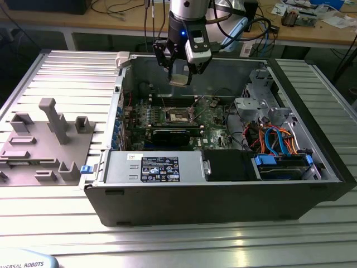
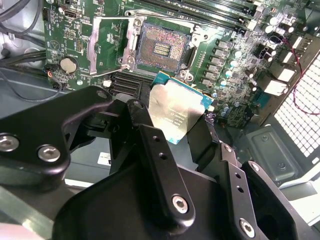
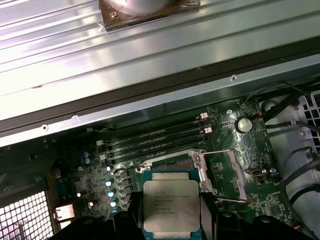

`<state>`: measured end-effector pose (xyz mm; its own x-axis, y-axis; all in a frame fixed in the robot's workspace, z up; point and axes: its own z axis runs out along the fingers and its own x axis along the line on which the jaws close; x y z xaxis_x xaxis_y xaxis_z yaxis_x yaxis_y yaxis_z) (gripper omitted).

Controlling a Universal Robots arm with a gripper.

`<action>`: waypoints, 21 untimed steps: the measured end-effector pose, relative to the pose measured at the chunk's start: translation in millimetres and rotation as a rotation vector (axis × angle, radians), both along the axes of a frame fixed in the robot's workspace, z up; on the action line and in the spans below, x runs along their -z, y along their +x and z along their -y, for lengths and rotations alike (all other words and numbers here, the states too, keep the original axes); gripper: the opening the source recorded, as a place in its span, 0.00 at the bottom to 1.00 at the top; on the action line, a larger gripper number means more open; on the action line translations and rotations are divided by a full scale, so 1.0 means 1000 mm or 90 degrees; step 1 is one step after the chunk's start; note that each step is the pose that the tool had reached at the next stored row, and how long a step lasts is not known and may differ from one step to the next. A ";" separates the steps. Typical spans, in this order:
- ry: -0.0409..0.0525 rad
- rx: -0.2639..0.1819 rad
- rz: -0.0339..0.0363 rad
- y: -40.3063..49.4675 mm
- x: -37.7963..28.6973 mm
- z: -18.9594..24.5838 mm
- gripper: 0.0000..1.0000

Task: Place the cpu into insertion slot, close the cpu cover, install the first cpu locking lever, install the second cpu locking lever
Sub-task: 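Place the cpu into insertion slot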

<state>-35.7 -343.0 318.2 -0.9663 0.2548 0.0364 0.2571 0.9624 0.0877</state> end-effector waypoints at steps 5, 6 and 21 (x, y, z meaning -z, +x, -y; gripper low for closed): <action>0.0000 0.001 0.0000 0.0000 0.0001 0.0000 0.54; 0.0000 0.002 0.0000 0.0000 0.0001 0.0000 0.54; 0.0000 0.014 0.0000 0.0000 0.0005 0.0000 0.54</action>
<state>-35.7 -343.0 317.7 -0.9607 0.2754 0.0364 0.2776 0.9567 0.0877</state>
